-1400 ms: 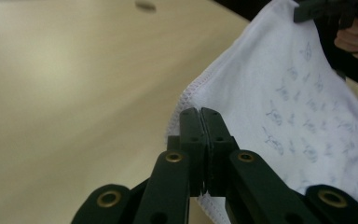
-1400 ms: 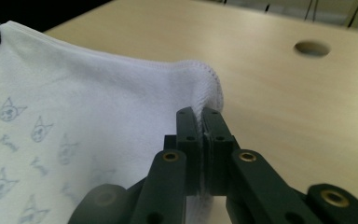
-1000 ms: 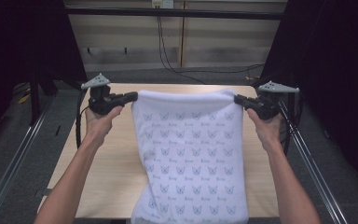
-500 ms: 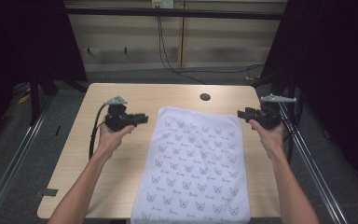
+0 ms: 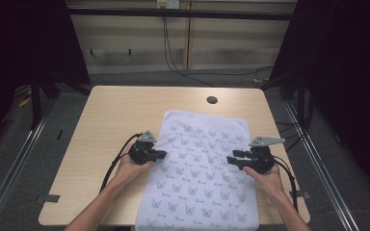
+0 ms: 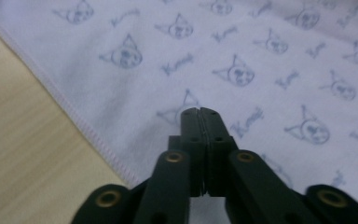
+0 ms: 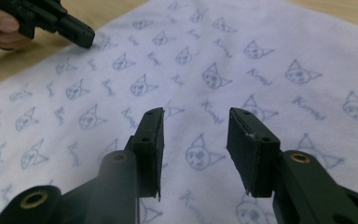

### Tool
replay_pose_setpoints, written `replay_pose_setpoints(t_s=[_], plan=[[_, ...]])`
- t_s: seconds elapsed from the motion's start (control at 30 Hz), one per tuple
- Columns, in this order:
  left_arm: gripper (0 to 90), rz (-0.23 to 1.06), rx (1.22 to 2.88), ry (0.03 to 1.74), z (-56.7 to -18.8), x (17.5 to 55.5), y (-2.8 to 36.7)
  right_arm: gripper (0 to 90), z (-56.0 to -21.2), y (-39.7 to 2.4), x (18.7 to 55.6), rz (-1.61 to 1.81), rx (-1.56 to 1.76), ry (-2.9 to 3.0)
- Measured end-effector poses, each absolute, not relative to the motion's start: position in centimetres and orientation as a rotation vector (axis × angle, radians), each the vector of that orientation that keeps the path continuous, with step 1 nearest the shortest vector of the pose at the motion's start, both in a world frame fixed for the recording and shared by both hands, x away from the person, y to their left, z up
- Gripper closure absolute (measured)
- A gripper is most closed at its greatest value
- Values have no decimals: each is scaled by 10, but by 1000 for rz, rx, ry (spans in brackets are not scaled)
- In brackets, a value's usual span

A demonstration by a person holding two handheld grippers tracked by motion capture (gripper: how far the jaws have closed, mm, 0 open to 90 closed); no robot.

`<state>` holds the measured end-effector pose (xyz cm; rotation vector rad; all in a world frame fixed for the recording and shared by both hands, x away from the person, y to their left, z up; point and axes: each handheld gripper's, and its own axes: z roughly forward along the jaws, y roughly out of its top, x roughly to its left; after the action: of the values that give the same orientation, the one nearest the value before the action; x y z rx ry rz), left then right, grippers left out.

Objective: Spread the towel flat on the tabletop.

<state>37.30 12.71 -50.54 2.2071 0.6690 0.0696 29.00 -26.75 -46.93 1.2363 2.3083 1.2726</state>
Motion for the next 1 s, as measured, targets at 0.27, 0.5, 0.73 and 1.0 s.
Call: replay_pose_setpoints(t_s=[0.27, 0.5, 0.73, 1.0], plan=[[900, 57, 2207, 703, -504, 366, 146, 564, -480, -266, 290, 1234, 1258, 2349], [900, 10, 2193, 766, -502, 337, 183, 580, -492, -257, 297, 1173, 1258, 2408], [838, -18, 2133, 792, -504, 332, 194, 676, -501, -242, 300, 1117, 1183, 2463], [660, 51, 2108, 838, -504, 345, 191, 885, -502, -244, 294, 1087, 1152, 2461]])
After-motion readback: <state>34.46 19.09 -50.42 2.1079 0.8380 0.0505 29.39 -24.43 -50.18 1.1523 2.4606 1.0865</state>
